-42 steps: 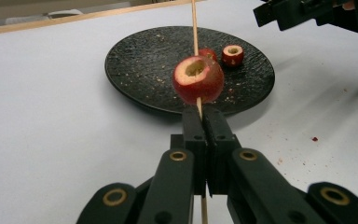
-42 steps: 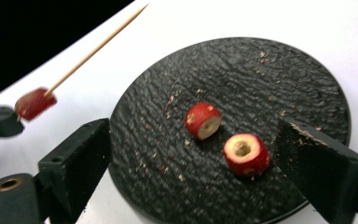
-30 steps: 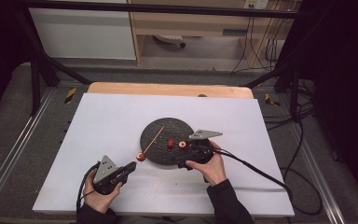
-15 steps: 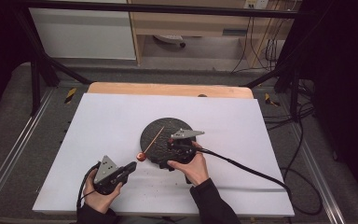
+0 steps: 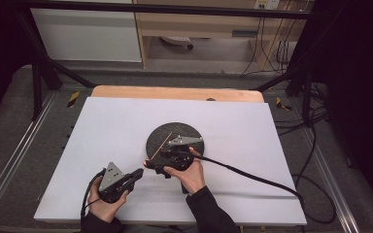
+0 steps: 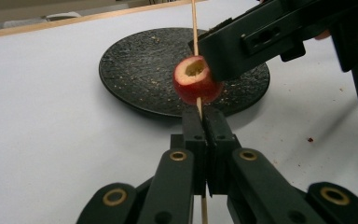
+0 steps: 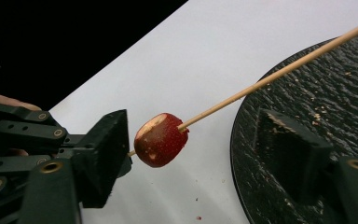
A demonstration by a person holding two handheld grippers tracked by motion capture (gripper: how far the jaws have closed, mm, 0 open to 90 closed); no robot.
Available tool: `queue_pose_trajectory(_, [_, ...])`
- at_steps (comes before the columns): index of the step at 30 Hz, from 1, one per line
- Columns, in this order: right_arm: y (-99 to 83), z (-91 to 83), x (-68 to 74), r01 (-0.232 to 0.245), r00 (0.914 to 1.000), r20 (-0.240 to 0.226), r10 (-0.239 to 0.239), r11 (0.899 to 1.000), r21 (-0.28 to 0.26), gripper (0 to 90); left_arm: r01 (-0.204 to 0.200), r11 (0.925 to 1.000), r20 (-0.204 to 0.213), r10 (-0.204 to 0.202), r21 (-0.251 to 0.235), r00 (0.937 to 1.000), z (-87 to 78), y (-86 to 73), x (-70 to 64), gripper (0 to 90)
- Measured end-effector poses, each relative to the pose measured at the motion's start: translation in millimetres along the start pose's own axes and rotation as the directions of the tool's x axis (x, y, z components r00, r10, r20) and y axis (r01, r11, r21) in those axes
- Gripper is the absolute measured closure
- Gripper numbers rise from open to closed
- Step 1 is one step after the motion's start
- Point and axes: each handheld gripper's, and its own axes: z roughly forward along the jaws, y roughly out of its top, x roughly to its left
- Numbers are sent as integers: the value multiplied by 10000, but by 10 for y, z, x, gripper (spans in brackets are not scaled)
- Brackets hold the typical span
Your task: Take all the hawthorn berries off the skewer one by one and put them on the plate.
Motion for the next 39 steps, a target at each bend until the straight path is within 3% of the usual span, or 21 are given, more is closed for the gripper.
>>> queue_pose_trajectory(7, [-42,41,10,-457,9981,-401,464,9988,168,440,-61,10000,49,61,13,10000,14,-3,-24,883])
queue_pose_trajectory(16, [-68,59,16,-569,9955,-735,590,9979,299,588,-95,9999,64,94,87,9999,26,-8,-36,883])
queue_pose_trajectory(29, [0,22,-8,-761,9920,-978,793,9965,352,631,-54,9999,34,55,-143,10000,10,7,-35,883])
queue_pose_trajectory(39, [121,-52,-57,-630,9966,-531,631,9980,29,635,-41,9997,40,42,-243,10000,-12,11,-18,883])
